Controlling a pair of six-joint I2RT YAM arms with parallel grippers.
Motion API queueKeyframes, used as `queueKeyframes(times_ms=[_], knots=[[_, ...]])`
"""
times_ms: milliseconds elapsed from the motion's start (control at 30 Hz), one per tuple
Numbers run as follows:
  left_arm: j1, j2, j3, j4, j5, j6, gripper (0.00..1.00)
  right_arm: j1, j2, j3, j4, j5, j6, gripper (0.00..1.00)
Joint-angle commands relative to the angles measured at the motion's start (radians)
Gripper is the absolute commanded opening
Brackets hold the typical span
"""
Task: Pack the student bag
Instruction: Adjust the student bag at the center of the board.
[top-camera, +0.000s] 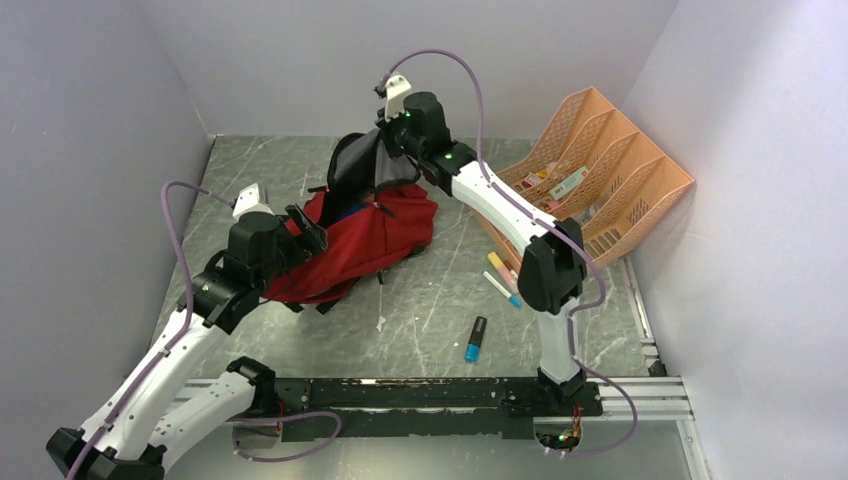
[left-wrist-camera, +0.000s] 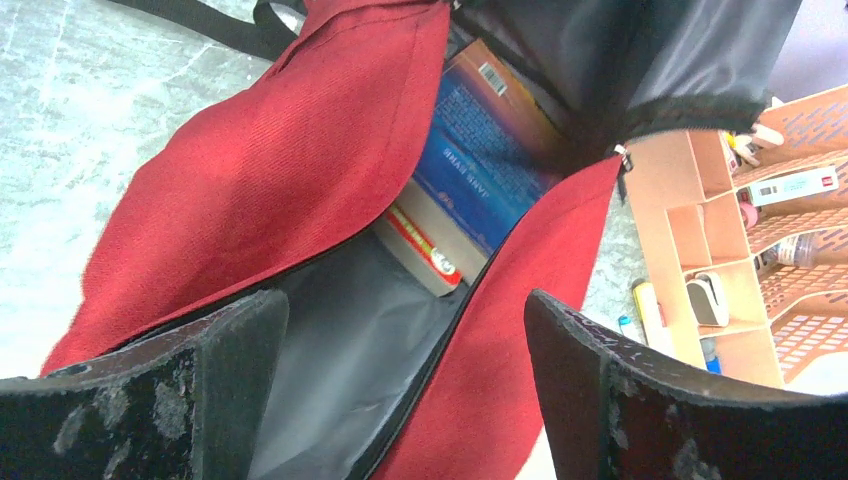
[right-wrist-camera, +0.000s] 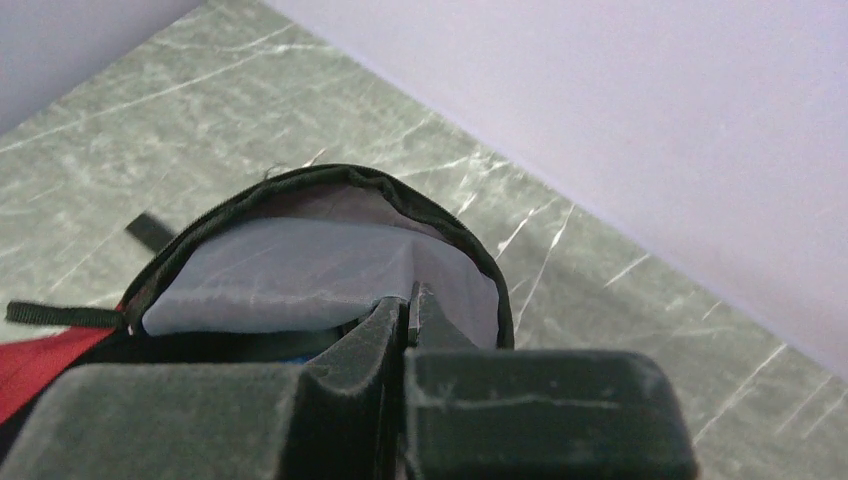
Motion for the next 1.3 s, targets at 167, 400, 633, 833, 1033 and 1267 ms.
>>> queueKeyframes(times_ms=[167, 400, 633, 833, 1033, 1267], knots=[[0.070, 0.074, -0.009, 0.122, 0.125, 0.038, 0.91, -0.054, 0.105, 0.231, 0.077, 0.105, -0.086, 0.00], [0.090, 0.041, 0.008, 0.098, 0.116, 0.048, 0.91, -0.046, -0.043, -0.050, 0.024, -0.147, -0.098, 0.04], [0.092, -0.015, 0.007, -0.002, -0.004, 0.009, 0.91, 0.078, -0.159, -0.323, -0.034, -0.309, -0.141, 0.30], [0.092, -0.030, -0.025, -0.154, -0.169, -0.058, 0.97, 0.125, -0.208, -0.452, -0.011, -0.414, -0.074, 0.49], [0.092, -0.008, -0.088, -0.208, -0.171, -0.068, 0.98, 0.124, -0.320, -0.539, 0.057, -0.438, 0.004, 0.59], [0.092, 0.003, -0.164, -0.158, -0.168, -0.068, 0.98, 0.123, -0.441, -0.585, 0.021, -0.248, 0.141, 0.60]])
